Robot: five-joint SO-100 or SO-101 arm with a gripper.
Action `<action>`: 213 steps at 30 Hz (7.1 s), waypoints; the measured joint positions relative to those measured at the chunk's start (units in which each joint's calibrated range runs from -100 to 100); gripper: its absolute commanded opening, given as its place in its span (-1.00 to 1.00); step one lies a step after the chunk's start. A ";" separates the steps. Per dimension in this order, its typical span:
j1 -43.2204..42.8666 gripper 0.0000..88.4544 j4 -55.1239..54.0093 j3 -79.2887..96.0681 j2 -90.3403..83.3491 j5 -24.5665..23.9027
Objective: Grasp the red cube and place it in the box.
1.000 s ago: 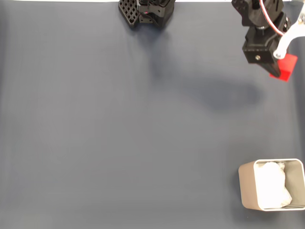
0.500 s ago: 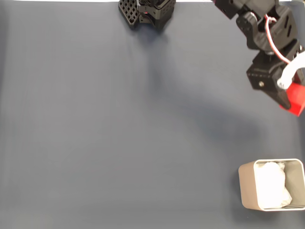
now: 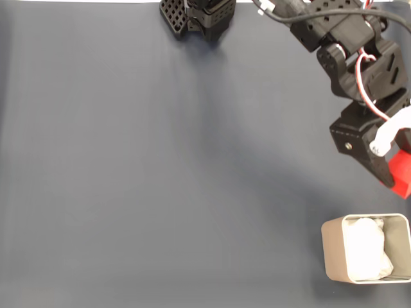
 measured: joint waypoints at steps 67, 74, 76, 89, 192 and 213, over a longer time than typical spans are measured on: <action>7.64 -1.00 1.27 -34.54 30.22 -1.95; 7.64 -1.00 1.27 -34.63 30.22 -1.95; 7.72 -1.00 1.27 -34.63 30.22 -1.95; 7.64 -1.00 1.27 -34.63 30.22 -1.95; 26.19 -1.00 -0.56 34.00 -37.26 -7.37; 27.45 -1.00 7.56 95.75 -93.79 -6.50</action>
